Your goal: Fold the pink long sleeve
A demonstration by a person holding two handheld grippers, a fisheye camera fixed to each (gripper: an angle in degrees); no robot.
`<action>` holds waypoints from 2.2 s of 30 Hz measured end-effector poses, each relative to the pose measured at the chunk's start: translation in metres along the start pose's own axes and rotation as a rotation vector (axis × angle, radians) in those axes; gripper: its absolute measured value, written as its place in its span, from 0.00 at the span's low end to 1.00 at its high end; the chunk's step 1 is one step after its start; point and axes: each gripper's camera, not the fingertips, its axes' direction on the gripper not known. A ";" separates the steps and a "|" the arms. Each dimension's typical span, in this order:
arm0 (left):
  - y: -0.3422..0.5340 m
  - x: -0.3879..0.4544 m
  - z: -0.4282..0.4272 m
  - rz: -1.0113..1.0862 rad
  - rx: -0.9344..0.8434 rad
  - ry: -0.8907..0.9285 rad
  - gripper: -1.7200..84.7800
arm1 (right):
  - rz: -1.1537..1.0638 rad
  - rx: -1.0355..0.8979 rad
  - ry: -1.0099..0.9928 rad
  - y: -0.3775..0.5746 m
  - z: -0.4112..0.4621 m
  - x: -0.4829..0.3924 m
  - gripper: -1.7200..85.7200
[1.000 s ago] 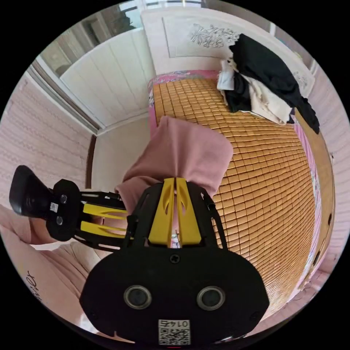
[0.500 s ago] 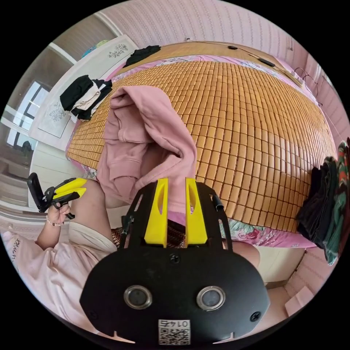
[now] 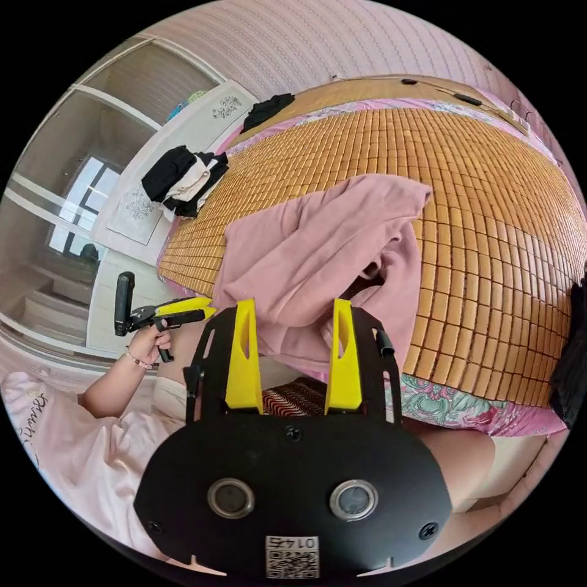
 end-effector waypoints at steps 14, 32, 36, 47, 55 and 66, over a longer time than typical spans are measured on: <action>-0.075 -0.013 -0.149 0.142 0.423 0.294 0.01 | -0.094 0.301 -0.269 -0.031 -0.256 0.054 0.05; -0.206 0.108 -0.016 0.465 0.144 0.193 0.12 | 0.042 0.217 0.034 -0.135 -0.224 0.087 0.14; -0.206 0.197 0.065 0.594 -0.080 0.228 0.16 | 0.114 0.211 0.065 -0.086 -0.229 0.085 0.12; -0.214 0.159 0.020 0.478 0.075 0.189 0.01 | 0.218 -0.139 0.167 0.003 -0.156 0.054 0.12; -0.156 -0.082 -0.169 -0.125 0.526 -0.094 0.02 | 0.301 -0.046 0.391 0.041 -0.222 0.073 0.06; -0.071 -0.213 -0.199 -0.534 0.523 -0.203 0.08 | -0.457 -0.200 0.105 -0.087 -0.044 -0.176 0.16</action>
